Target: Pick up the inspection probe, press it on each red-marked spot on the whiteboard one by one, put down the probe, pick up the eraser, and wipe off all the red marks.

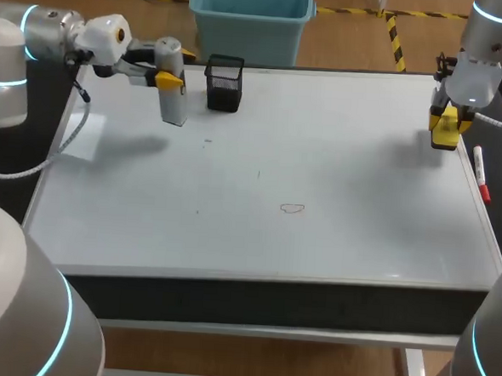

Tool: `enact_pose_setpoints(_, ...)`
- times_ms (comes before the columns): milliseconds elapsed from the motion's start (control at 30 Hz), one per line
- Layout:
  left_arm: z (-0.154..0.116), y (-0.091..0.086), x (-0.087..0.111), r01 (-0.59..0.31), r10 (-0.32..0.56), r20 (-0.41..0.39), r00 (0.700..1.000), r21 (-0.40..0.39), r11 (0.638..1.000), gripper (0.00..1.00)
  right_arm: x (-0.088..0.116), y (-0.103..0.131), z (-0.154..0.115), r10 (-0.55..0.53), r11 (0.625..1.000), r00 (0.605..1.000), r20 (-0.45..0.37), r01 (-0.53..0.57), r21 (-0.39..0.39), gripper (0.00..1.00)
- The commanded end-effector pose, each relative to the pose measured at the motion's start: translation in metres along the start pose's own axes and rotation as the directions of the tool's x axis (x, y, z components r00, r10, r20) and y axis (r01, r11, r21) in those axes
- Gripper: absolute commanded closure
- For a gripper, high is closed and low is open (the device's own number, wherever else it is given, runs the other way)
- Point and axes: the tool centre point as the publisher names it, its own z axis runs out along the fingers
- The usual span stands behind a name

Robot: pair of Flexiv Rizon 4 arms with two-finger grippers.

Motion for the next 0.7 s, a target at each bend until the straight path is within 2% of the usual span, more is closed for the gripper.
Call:
enact_pose_setpoints(33,-0.014,0.007,-0.004,0.005,-0.005,-0.006,1.000,0.022,1.000,1.00,0.001,0.000,-0.001,-0.002,1.000,1.000,-0.003,0.002,0.000,1.00)
enact_pose_setpoints(233,-0.027,0.010,0.000,0.001,-0.001,0.003,1.000,0.037,0.999,1.00,0.001,0.000,-0.001,-0.002,1.000,1.000,-0.003,0.002,0.000,1.00)
enact_pose_setpoints(700,-0.027,0.010,0.000,0.001,-0.001,0.003,1.000,0.037,0.999,1.00,0.001,0.000,-0.001,-0.002,1.000,1.000,-0.003,0.002,0.000,1.00)
